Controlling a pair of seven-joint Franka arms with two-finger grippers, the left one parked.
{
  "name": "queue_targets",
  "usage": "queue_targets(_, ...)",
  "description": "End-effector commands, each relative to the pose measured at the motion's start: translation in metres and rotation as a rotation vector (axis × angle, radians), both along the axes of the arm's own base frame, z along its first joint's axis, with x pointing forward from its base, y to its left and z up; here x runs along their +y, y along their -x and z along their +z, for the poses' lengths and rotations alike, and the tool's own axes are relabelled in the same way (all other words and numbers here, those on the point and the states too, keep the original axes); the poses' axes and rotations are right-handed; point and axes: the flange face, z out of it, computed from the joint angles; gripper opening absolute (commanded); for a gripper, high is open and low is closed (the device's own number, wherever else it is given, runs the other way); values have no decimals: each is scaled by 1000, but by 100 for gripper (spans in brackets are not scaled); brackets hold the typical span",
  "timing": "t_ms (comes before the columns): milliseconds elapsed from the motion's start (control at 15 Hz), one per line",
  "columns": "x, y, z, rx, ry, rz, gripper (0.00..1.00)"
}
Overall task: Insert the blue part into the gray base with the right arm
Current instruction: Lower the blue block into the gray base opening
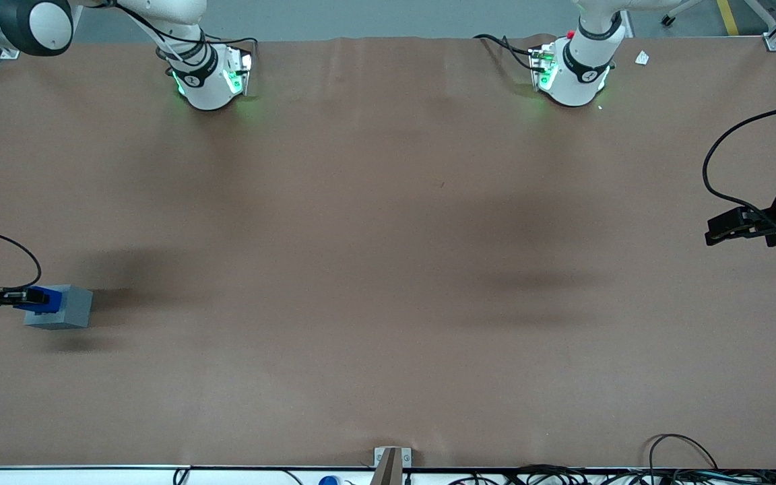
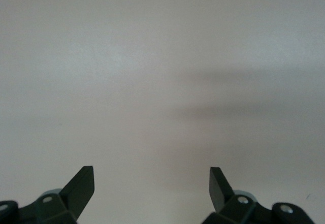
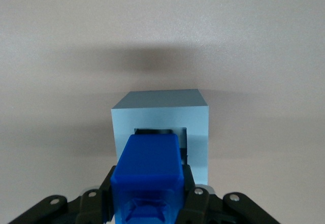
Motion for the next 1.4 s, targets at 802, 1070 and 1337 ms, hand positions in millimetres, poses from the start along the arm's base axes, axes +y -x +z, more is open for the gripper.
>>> queue_targets(802, 3, -12, -1, -7, 40, -7, 0)
queue_targets(1070, 1, -12, -4, -9, 39, -11, 0)
queue_targets(1337, -2, -11, -13, -6, 35, -16, 0)
